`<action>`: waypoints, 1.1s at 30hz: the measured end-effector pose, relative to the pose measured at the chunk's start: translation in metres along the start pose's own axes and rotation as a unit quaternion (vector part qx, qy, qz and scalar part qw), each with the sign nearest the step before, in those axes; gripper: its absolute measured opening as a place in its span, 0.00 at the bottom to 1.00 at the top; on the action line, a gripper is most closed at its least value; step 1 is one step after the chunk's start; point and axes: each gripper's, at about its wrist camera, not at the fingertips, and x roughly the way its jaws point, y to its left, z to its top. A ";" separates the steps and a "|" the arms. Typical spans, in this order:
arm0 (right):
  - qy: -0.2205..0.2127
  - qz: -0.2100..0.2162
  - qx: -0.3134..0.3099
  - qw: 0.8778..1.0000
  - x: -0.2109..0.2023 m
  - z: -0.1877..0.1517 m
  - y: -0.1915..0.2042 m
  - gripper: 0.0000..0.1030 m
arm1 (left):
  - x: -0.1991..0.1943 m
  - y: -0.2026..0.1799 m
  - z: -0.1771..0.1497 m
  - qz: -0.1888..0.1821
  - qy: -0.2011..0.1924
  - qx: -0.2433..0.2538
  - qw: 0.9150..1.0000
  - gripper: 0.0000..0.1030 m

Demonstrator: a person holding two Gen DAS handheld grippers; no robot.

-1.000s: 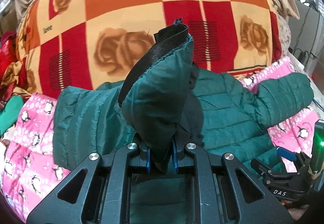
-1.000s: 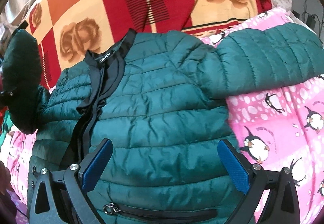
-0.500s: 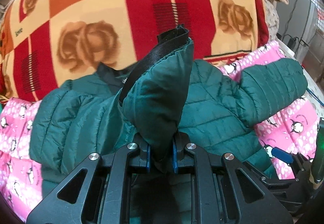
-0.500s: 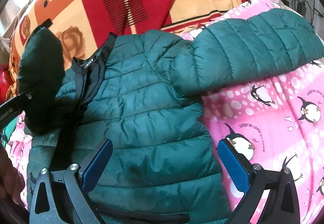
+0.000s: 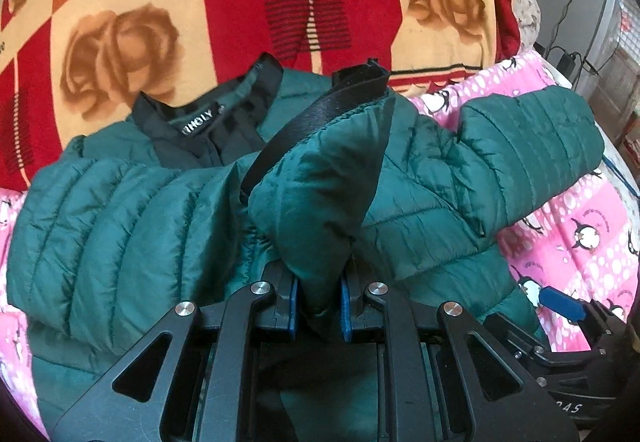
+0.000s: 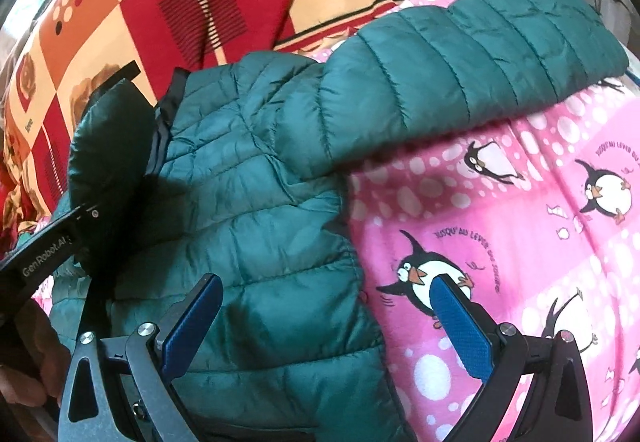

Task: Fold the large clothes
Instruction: 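Lower the sleeve onto the jacket front and open the left tool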

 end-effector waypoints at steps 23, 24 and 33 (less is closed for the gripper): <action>0.001 0.092 -0.018 0.996 -0.012 0.021 0.054 1.00 | -0.122 0.153 -0.034 0.097 -0.058 -0.046 0.992 0.68; 0.003 0.095 -0.020 0.995 -0.008 0.024 0.060 1.00 | -0.125 0.167 -0.038 0.110 -0.059 -0.059 0.990 0.68; 0.035 0.101 -0.024 0.994 0.029 0.030 0.096 0.95 | -0.108 0.240 -0.056 0.167 -0.048 -0.147 0.974 0.68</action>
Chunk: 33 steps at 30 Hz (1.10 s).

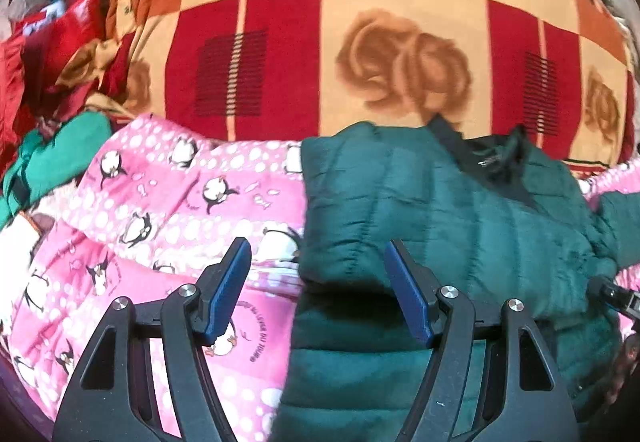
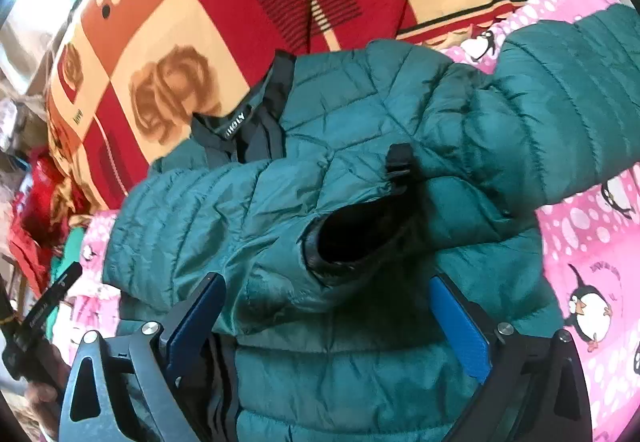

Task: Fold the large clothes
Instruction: 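Lower the sleeve onto the jacket front and open the left tool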

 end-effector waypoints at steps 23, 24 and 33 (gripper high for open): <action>-0.090 -0.050 -0.104 0.989 -0.006 0.024 0.025 0.25 | 0.048 -0.005 -0.009 0.005 0.031 -0.006 0.999 0.68; -0.091 -0.055 -0.104 0.989 -0.005 0.027 0.023 0.24 | 0.049 -0.005 -0.010 0.004 0.032 -0.006 0.999 0.68; -0.071 -0.101 -0.060 0.990 0.024 0.041 -0.014 0.22 | 0.054 -0.008 -0.012 0.003 0.039 0.001 0.999 0.68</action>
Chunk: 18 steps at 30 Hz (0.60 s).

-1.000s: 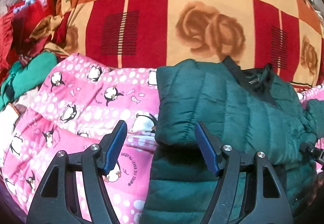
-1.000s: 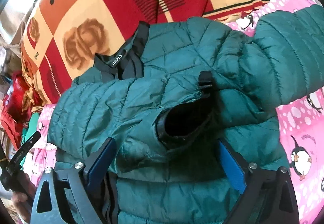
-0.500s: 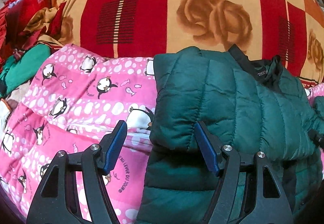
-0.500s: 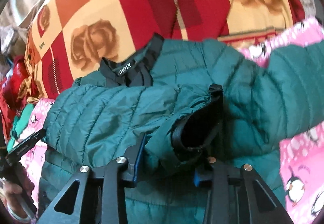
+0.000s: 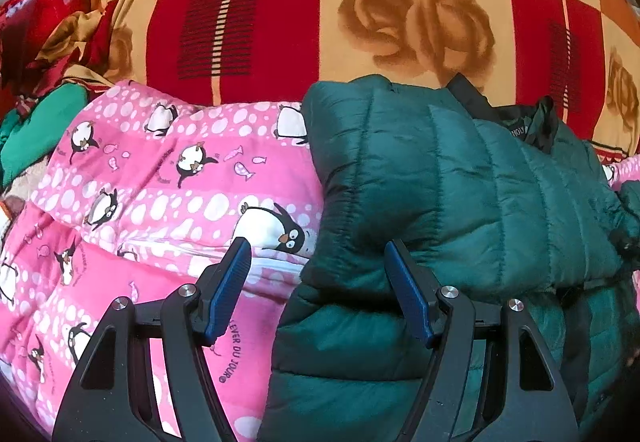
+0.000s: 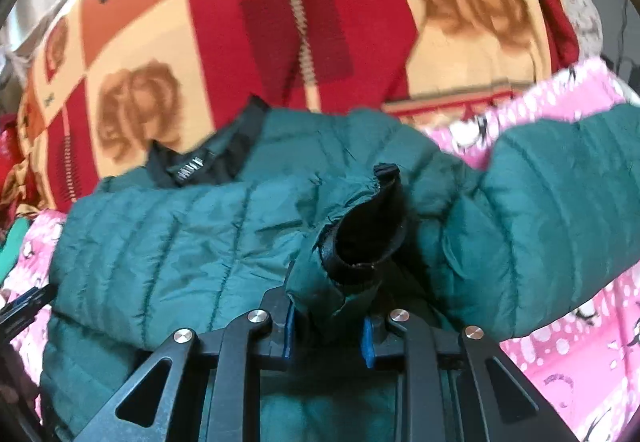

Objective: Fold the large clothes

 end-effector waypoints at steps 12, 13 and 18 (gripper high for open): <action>-0.044 -0.007 0.000 0.999 -0.060 0.012 -0.013 0.54 | -0.034 0.015 0.018 -0.006 -0.038 -0.022 0.999 0.68; -0.049 -0.001 -0.006 0.999 -0.063 0.015 -0.007 0.54 | -0.034 0.012 0.022 -0.008 -0.038 -0.023 0.999 0.68; -0.026 0.059 -0.068 0.996 -0.046 0.021 0.037 0.54 | -0.014 -0.008 0.030 -0.010 -0.021 -0.015 1.000 0.68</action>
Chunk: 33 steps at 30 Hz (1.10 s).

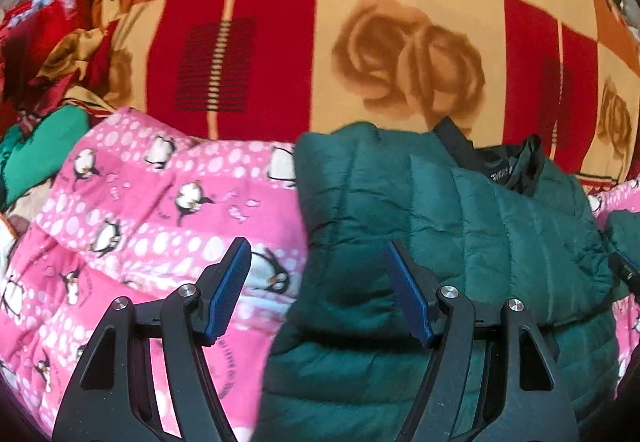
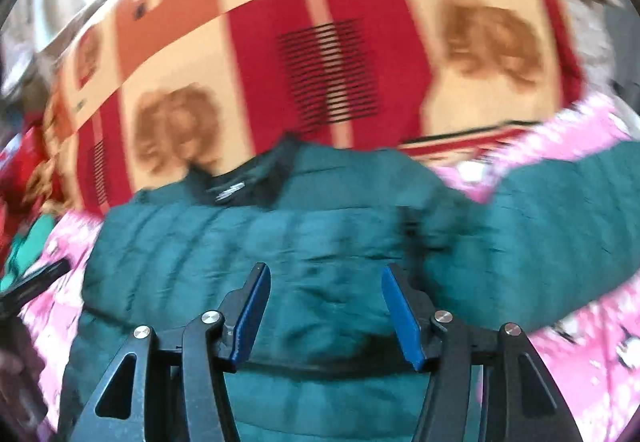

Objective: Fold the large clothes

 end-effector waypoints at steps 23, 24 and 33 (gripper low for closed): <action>0.053 -0.050 -0.005 0.997 0.050 -0.026 -0.022 0.54 | 0.048 -0.012 -0.019 -0.003 0.027 -0.021 0.999 0.77; 0.057 -0.049 0.000 0.997 0.052 -0.031 -0.026 0.54 | 0.047 -0.013 -0.019 -0.002 0.027 -0.020 0.999 0.77; 0.056 -0.046 0.005 0.997 0.034 -0.032 -0.020 0.54 | 0.017 -0.016 -0.025 0.015 0.010 -0.003 1.000 0.76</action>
